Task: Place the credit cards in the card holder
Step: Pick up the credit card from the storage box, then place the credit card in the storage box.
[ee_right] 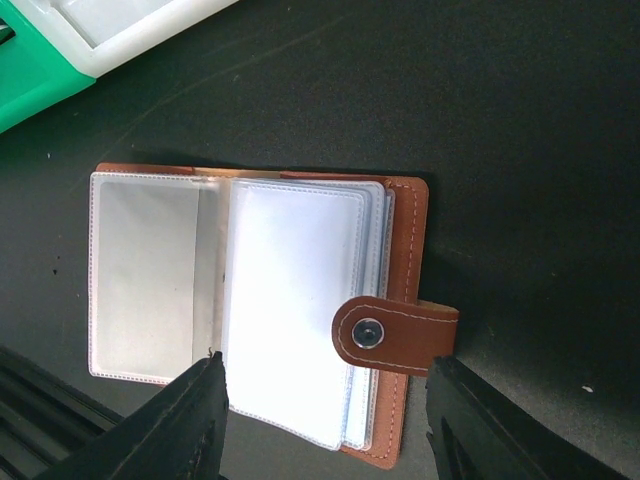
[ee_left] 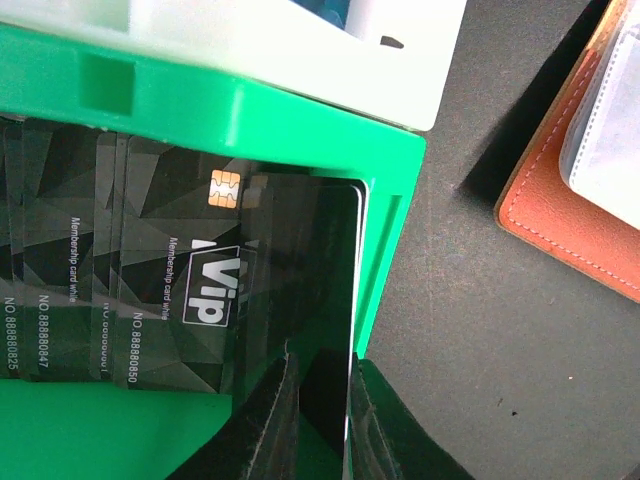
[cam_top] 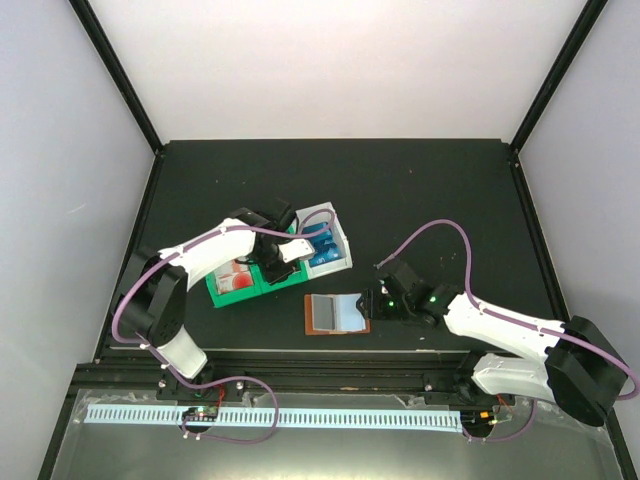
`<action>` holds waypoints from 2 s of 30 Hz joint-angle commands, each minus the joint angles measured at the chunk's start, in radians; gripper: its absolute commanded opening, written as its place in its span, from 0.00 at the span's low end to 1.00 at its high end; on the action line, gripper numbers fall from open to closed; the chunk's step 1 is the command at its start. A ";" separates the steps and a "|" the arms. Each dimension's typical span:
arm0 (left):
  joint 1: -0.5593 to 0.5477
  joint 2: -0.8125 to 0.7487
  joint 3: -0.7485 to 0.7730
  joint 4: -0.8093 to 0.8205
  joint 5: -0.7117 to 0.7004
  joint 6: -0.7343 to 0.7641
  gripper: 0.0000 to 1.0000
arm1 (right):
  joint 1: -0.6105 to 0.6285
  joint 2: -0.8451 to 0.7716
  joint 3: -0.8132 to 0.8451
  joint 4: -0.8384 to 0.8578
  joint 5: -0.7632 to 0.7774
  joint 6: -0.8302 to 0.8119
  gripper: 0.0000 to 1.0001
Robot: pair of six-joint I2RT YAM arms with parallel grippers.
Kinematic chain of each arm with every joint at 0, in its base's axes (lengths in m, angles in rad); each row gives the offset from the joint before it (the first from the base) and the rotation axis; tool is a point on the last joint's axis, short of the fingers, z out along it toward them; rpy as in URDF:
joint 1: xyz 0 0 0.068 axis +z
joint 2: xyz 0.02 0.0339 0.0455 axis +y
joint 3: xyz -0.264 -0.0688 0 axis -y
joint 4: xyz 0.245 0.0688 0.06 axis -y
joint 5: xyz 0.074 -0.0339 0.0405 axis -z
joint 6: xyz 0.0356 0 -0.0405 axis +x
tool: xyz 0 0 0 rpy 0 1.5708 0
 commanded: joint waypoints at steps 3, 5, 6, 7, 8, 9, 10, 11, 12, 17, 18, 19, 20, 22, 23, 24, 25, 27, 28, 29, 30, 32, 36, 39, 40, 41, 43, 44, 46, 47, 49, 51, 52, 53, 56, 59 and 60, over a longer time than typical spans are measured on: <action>0.002 -0.032 -0.003 -0.022 0.023 0.009 0.16 | -0.005 0.005 -0.005 0.005 -0.001 0.003 0.57; 0.001 -0.032 -0.003 -0.023 0.026 0.010 0.16 | -0.006 0.005 -0.006 0.005 -0.001 0.003 0.57; 0.002 -0.032 -0.004 -0.025 0.028 0.010 0.16 | -0.006 0.005 -0.006 0.004 -0.001 0.004 0.57; 0.001 -0.032 -0.003 -0.025 0.029 0.010 0.16 | -0.006 0.004 -0.006 0.004 0.000 0.004 0.57; 0.002 -0.032 -0.003 -0.026 0.030 0.010 0.15 | -0.006 0.003 -0.005 0.004 0.000 0.004 0.57; 0.002 -0.034 -0.003 -0.025 0.029 0.010 0.14 | -0.006 0.003 -0.004 0.004 -0.001 0.003 0.57; 0.001 -0.038 -0.003 -0.024 0.029 0.010 0.11 | -0.006 0.001 -0.004 0.003 -0.001 0.003 0.57; 0.001 -0.043 -0.002 -0.022 0.027 0.009 0.09 | -0.005 0.001 -0.003 0.003 0.000 0.003 0.56; 0.001 -0.048 0.000 -0.020 0.023 0.008 0.06 | -0.005 -0.001 -0.003 0.002 0.000 0.003 0.56; 0.004 -0.103 0.001 0.005 -0.003 0.006 0.01 | -0.006 -0.005 0.022 0.008 -0.001 0.000 0.57; 0.007 -0.118 0.000 0.014 -0.008 0.003 0.01 | -0.006 -0.003 0.034 0.013 -0.002 -0.006 0.57; 0.012 -0.135 0.000 0.024 -0.009 -0.001 0.02 | -0.005 0.003 0.055 0.017 -0.003 -0.012 0.57; 0.019 -0.150 -0.001 0.033 -0.007 -0.005 0.01 | -0.005 0.008 0.073 0.020 -0.003 -0.021 0.57; 0.036 -0.187 -0.001 0.050 0.000 -0.017 0.01 | -0.005 0.028 0.121 0.024 -0.003 -0.045 0.57; 0.044 -0.207 0.002 0.054 0.009 -0.024 0.02 | -0.006 0.040 0.147 0.030 -0.007 -0.057 0.57; 0.053 -0.233 0.004 0.056 0.023 -0.030 0.02 | -0.005 0.056 0.172 0.040 -0.016 -0.067 0.57; 0.062 -0.251 0.006 0.062 0.027 -0.037 0.02 | -0.006 0.067 0.195 0.054 -0.028 -0.075 0.57; 0.084 -0.295 0.011 0.074 0.040 -0.063 0.02 | -0.006 0.091 0.240 0.094 -0.065 -0.091 0.57; 0.096 -0.318 0.013 0.085 0.051 -0.082 0.02 | -0.006 0.105 0.261 0.120 -0.087 -0.097 0.58; 0.106 -0.342 0.017 0.095 0.071 -0.106 0.02 | -0.006 0.119 0.282 0.146 -0.107 -0.097 0.63; 0.121 -0.366 0.019 0.112 0.095 -0.138 0.02 | -0.005 0.132 0.301 0.179 -0.129 -0.098 0.66; 0.156 -0.431 0.009 0.178 0.132 -0.238 0.02 | -0.005 0.164 0.343 0.233 -0.161 -0.095 0.69; 0.265 -0.539 -0.031 0.306 0.295 -0.529 0.02 | -0.005 0.229 0.421 0.326 -0.203 -0.061 0.74; 0.350 -0.583 -0.056 0.367 0.487 -0.718 0.01 | -0.006 0.281 0.480 0.389 -0.244 -0.031 0.75; 0.370 -0.590 -0.063 0.378 0.546 -0.758 0.02 | -0.006 0.295 0.501 0.404 -0.272 -0.023 0.75; 0.388 -0.594 -0.068 0.378 0.613 -0.793 0.01 | -0.005 0.308 0.530 0.421 -0.299 -0.015 0.76; 0.425 -0.606 -0.093 0.404 0.717 -0.866 0.01 | -0.005 0.331 0.556 0.472 -0.346 0.007 0.76; 0.435 -0.616 -0.125 0.455 0.766 -0.908 0.02 | -0.005 0.341 0.566 0.500 -0.368 0.020 0.76; 0.449 -0.643 -0.166 0.544 0.827 -1.006 0.02 | -0.006 0.367 0.594 0.538 -0.414 0.047 0.75; 0.453 -0.656 -0.186 0.582 0.856 -1.045 0.02 | -0.005 0.385 0.613 0.540 -0.432 0.060 0.74; 0.462 -0.676 -0.218 0.633 0.897 -1.123 0.02 | -0.006 0.420 0.656 0.521 -0.455 0.079 0.71; 0.470 -0.696 -0.233 0.648 0.914 -1.152 0.02 | -0.005 0.442 0.680 0.497 -0.457 0.091 0.67; 0.476 -0.707 -0.236 0.647 0.918 -1.159 0.02 | -0.005 0.444 0.679 0.499 -0.449 0.094 0.65; 0.482 -0.716 -0.241 0.648 0.926 -1.167 0.02 | -0.006 0.441 0.672 0.513 -0.444 0.101 0.62; 0.500 -0.743 -0.267 0.687 0.954 -1.221 0.02 | -0.006 0.428 0.649 0.543 -0.437 0.114 0.58; 0.511 -0.767 -0.282 0.724 0.966 -1.259 0.02 | -0.007 0.420 0.649 0.532 -0.430 0.109 0.57; 0.517 -0.775 -0.275 0.707 0.957 -1.252 0.02 | -0.005 0.412 0.647 0.523 -0.415 0.104 0.58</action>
